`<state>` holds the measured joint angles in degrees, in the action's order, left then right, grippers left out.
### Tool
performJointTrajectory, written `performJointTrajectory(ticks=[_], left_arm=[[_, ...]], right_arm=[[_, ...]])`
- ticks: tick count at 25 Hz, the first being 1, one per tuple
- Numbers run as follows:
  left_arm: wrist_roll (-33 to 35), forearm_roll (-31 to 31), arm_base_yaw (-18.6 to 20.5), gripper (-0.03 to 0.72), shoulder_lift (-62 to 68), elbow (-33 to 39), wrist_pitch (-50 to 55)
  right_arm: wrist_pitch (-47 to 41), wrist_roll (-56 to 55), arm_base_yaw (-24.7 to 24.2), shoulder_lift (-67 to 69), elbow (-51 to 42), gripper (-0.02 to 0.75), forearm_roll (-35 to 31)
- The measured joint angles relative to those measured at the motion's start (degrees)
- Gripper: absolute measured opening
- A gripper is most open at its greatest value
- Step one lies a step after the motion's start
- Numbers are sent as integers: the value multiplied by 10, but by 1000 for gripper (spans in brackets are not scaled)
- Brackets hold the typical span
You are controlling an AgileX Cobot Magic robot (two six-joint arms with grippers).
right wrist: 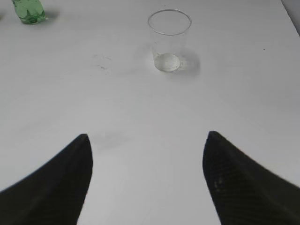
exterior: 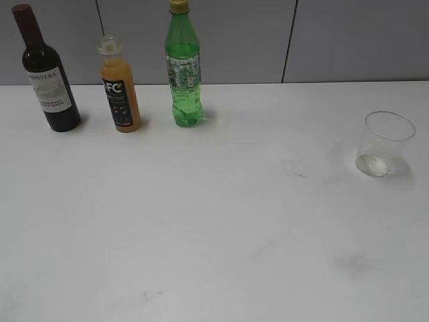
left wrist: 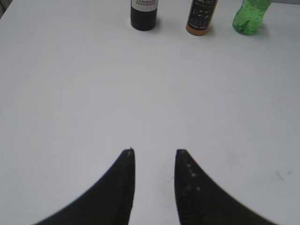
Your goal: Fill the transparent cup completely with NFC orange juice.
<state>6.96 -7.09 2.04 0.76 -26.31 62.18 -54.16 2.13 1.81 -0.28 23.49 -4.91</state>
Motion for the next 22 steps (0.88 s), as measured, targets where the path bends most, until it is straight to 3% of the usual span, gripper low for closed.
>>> performJointTrajectory(ticks=[16, 22], left_arm=[[0, 0, 0, 235, 0, 0, 0], [0, 0, 0, 235, 0, 0, 0]], right_arm=[[0, -1, 0, 0, 0, 568, 2], [0, -2, 0, 0, 0, 633, 2]])
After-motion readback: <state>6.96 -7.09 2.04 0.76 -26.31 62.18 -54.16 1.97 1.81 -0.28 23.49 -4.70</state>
